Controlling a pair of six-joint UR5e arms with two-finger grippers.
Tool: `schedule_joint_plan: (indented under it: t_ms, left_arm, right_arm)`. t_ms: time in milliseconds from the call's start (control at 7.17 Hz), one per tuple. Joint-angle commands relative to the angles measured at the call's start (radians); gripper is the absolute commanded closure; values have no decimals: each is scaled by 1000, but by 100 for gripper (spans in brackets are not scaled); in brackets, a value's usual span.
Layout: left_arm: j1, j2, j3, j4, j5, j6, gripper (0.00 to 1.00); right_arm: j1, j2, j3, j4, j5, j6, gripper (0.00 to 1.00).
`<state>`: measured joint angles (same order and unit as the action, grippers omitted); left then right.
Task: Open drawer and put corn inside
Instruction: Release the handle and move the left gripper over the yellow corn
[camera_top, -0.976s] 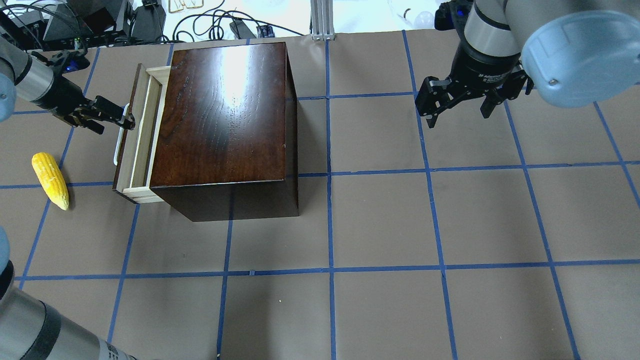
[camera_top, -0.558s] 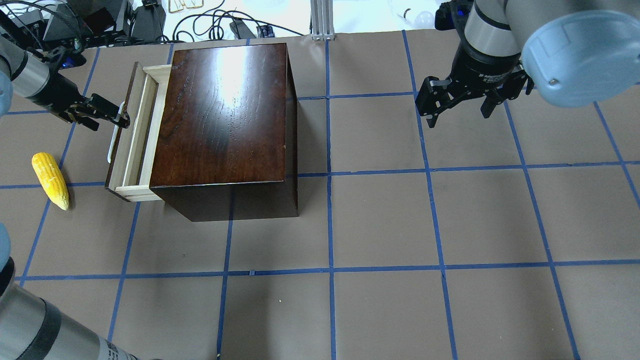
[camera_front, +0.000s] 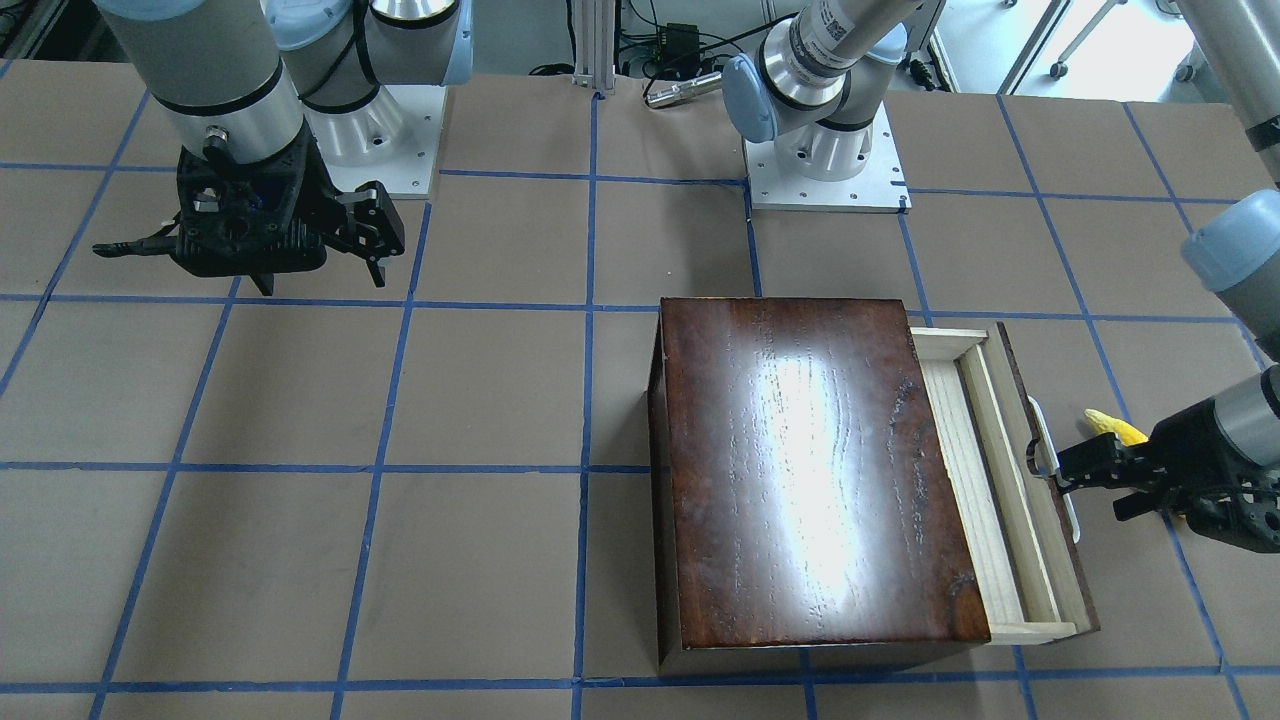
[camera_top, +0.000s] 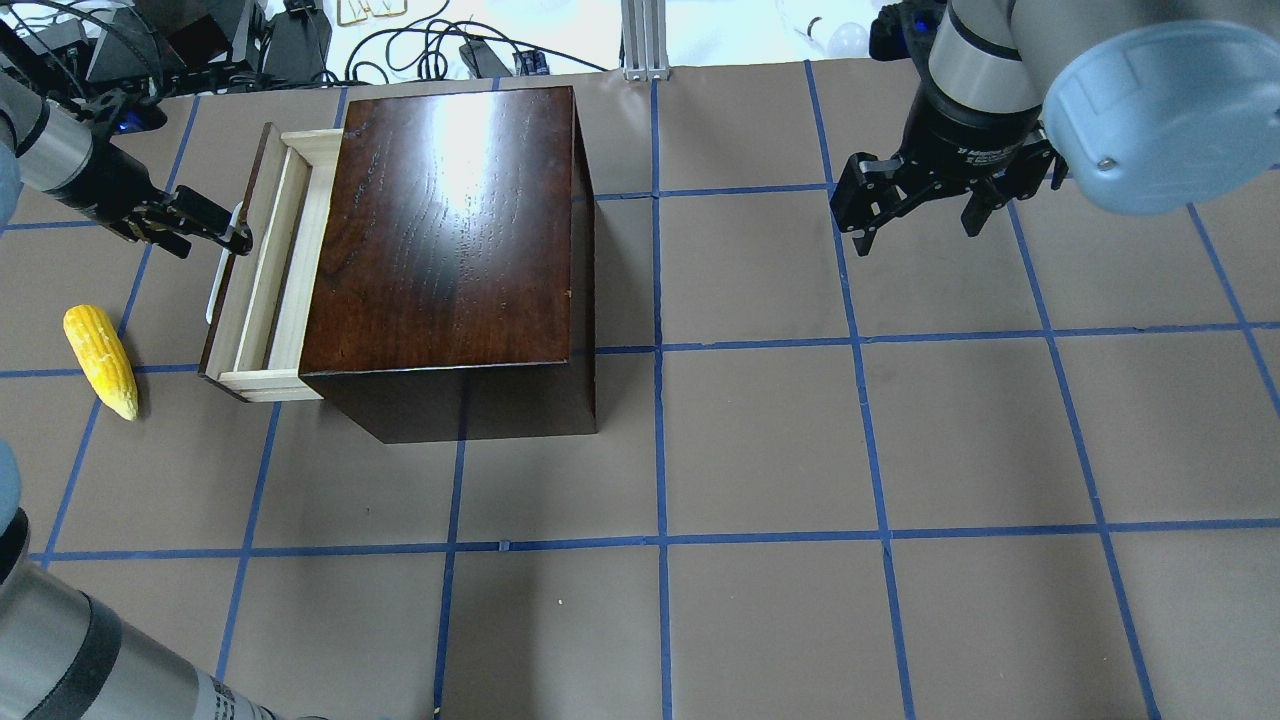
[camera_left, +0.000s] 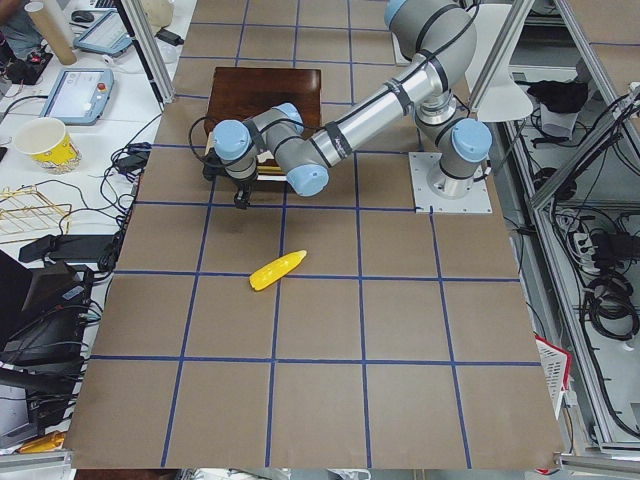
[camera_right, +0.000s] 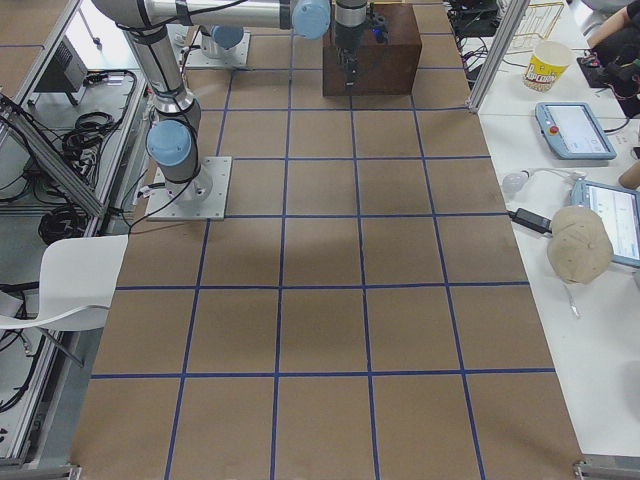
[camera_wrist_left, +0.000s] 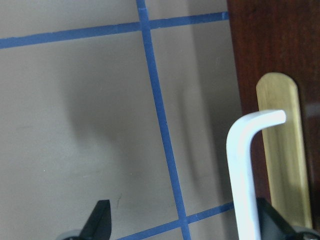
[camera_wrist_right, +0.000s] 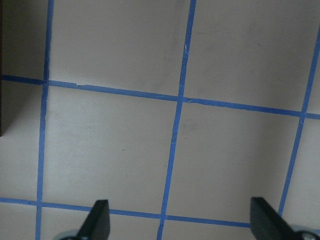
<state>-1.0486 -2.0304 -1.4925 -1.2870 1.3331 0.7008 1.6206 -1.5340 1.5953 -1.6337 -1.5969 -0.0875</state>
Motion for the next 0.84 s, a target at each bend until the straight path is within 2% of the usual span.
schedule_joint_plan:
  t_ms: [0, 697]
  left_arm:
    - [25, -1, 2, -2, 0, 0, 0]
    - [27, 45, 3, -18, 7, -33, 0]
  right_arm:
    - [1, 0, 0, 0, 0, 0, 0]
    - [1, 0, 0, 0, 0, 0, 0]
